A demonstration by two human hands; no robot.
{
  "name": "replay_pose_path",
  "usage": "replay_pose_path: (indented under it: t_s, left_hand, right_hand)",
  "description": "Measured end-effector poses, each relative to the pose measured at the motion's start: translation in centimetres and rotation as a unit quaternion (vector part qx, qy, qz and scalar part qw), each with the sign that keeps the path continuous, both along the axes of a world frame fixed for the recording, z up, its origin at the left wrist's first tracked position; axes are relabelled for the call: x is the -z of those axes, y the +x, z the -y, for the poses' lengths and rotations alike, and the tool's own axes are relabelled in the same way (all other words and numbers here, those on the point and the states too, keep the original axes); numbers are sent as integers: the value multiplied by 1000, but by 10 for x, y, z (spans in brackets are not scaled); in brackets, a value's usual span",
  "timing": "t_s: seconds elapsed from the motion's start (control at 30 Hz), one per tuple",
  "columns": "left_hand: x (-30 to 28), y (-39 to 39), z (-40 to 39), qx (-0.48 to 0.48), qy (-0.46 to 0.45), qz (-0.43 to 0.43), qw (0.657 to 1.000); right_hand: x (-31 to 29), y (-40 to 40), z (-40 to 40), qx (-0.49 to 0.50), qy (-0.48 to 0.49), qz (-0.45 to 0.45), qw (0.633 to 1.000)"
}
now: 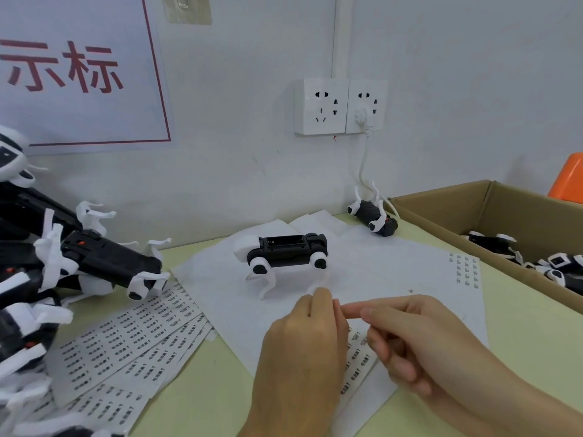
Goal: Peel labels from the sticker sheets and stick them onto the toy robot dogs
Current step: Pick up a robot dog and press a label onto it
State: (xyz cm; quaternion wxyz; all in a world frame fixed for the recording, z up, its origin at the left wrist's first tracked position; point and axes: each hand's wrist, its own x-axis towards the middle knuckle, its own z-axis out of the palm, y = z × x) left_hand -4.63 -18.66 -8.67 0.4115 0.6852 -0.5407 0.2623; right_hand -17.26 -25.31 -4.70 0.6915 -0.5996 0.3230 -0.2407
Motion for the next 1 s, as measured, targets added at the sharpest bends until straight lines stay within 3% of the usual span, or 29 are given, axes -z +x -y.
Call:
replay_pose_path:
  t_s: [0.3,0.57,0.67,0.77,0.9,1.0]
  left_hand:
    - [-2,0,-5,-2,76,98,992]
    - [-3,0,-7,41,103,105,988]
    - [-1,0,-5,67,115,59,989]
    - [-3,1,-5,95,105,-61,988]
    - [-5,4,-5,116,86,-223,964]
    - [-8,6,-4,147,70,-279,946]
  right_hand:
    - [0,1,-1,16,-9,7,1000]
    - [-2,0,-2,27,-2,34,999]
    - [-1,0,1,52,-4,40,998]
    - [1,-1,5,80,-10,35,996]
    - [1,0,5,57,-8,41,997]
    - [3,0,4,38,-23,34,998]
